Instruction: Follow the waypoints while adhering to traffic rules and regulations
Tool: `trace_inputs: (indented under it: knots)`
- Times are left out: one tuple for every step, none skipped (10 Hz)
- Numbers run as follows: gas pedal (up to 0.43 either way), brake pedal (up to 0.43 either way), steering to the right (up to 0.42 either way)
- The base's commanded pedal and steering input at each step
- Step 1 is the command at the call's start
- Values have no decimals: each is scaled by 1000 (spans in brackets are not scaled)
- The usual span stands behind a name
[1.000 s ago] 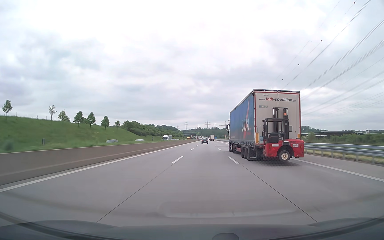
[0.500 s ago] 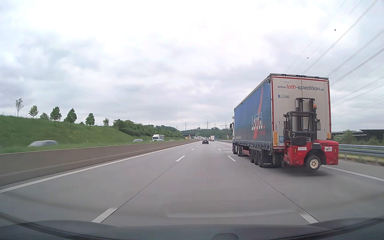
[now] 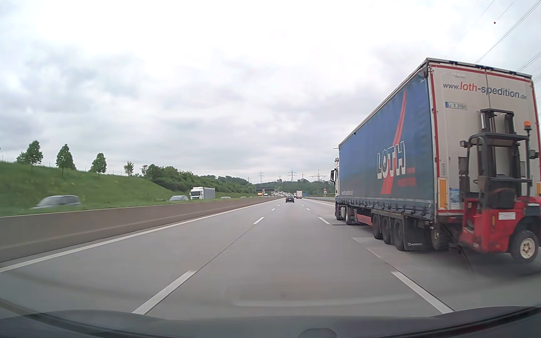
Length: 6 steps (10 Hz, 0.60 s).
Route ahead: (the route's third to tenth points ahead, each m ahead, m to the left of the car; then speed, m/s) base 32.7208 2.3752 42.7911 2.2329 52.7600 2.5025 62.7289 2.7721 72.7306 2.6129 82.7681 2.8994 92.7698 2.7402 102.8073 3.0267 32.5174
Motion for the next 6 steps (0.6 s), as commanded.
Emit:
trace_inputs:
  knots:
    - [350,0,-1]
    - [350,0,-1]
    - [339,0,-1]
    - [339,0,-1]
    - [339,0,-1]
    - [339,0,-1]
